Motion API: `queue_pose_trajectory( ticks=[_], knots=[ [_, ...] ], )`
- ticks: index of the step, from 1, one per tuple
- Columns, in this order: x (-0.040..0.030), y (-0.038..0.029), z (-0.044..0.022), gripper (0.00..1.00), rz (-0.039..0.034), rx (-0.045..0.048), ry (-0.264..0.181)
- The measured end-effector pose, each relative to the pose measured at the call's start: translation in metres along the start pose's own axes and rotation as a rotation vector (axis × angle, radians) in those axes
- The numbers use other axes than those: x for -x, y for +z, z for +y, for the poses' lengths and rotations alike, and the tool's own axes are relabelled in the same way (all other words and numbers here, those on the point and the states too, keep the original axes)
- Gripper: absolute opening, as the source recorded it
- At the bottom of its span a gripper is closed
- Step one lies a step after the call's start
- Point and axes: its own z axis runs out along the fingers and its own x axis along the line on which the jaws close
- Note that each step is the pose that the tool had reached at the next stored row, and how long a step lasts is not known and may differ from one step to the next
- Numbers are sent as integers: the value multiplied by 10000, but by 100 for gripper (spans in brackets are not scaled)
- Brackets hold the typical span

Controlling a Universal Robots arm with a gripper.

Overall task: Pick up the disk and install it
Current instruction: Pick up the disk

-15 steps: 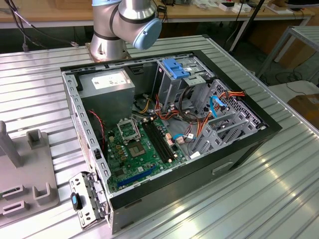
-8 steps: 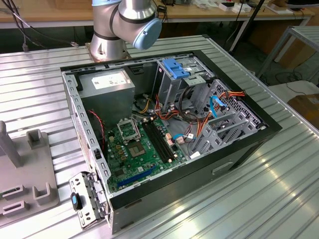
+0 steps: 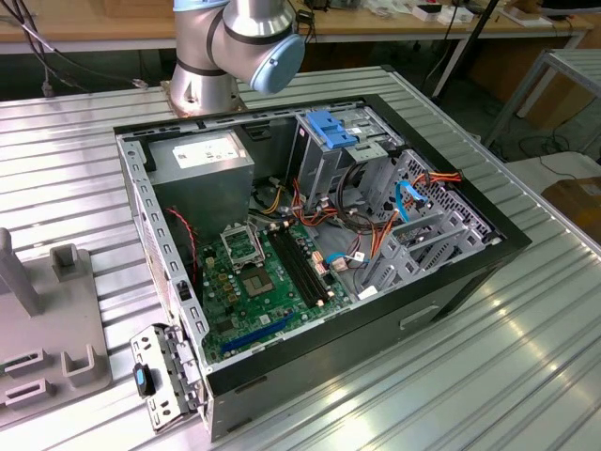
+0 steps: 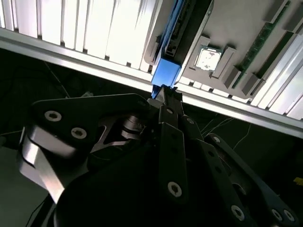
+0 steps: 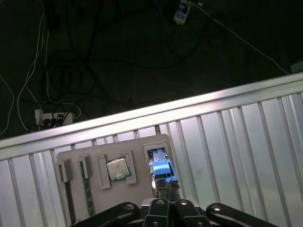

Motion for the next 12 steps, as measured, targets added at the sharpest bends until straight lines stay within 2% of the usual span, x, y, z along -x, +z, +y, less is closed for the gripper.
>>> queue_pose_trajectory(
  ticks=[4, 7, 12],
  knots=[
    [0, 1, 0, 11, 0, -1, -8],
    [0, 0, 0, 11, 10, 7, -332],
    [0, 0, 0, 11, 14, 10, -458]
  ],
)
